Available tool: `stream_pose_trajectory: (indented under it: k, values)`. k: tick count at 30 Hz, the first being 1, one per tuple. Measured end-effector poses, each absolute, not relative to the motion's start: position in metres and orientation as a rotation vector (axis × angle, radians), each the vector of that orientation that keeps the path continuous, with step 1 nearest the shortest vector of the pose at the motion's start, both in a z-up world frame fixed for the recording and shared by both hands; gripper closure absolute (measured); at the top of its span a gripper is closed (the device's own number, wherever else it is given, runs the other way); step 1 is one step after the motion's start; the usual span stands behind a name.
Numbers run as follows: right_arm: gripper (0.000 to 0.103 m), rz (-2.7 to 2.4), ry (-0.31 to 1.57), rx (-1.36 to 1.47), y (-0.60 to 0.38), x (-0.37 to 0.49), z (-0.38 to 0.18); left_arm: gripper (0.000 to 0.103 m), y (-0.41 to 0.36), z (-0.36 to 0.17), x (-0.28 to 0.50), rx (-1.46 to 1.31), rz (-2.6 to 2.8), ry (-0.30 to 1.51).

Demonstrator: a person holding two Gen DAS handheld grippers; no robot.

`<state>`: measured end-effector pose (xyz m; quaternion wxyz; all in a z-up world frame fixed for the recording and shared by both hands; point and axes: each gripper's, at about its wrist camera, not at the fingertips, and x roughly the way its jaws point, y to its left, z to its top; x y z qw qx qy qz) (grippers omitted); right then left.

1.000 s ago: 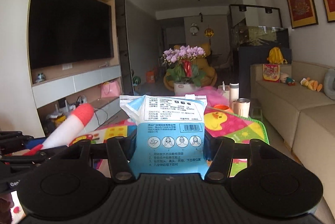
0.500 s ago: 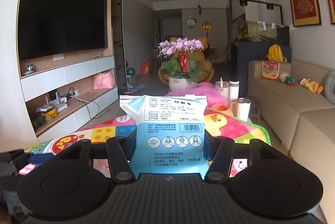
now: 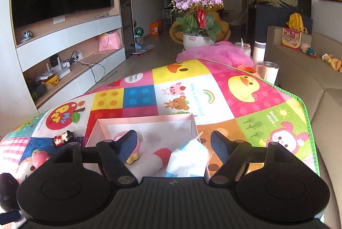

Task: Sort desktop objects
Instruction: 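Release the wipes packet and foam stick into the pink box with both tools, then grasp the white card reader with the right tool and lift it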

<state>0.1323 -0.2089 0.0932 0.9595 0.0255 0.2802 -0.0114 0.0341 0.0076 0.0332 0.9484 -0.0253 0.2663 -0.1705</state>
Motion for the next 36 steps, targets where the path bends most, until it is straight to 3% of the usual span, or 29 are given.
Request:
stream_pose_trajectory:
  k: [3,6,7,17,27,36]
  values:
    - [0.031,-0.040,0.586,0.014,-0.208,0.131,0.089,0.006,0.010,0.026,0.027,-0.025,-0.306,0.538]
    - [0.060,-0.045,0.646,0.002,-0.212,0.140,0.080,0.006,0.018,0.024,0.024,-0.038,-0.281,0.550]
    - [0.064,-0.025,0.673,0.016,-0.211,0.141,0.077,0.006,0.022,0.025,0.022,-0.044,-0.274,0.550]
    - [0.064,0.336,0.668,-0.163,-0.083,0.118,0.069,0.003,0.047,0.024,-0.005,0.024,-0.113,0.500]
    - [0.061,0.239,0.999,-0.155,-0.009,0.204,0.025,0.002,0.067,0.017,-0.014,-0.062,-0.122,0.483]
    - [0.039,0.182,0.993,-0.349,0.018,0.207,0.006,0.002,0.077,0.016,-0.012,-0.131,-0.117,0.496]
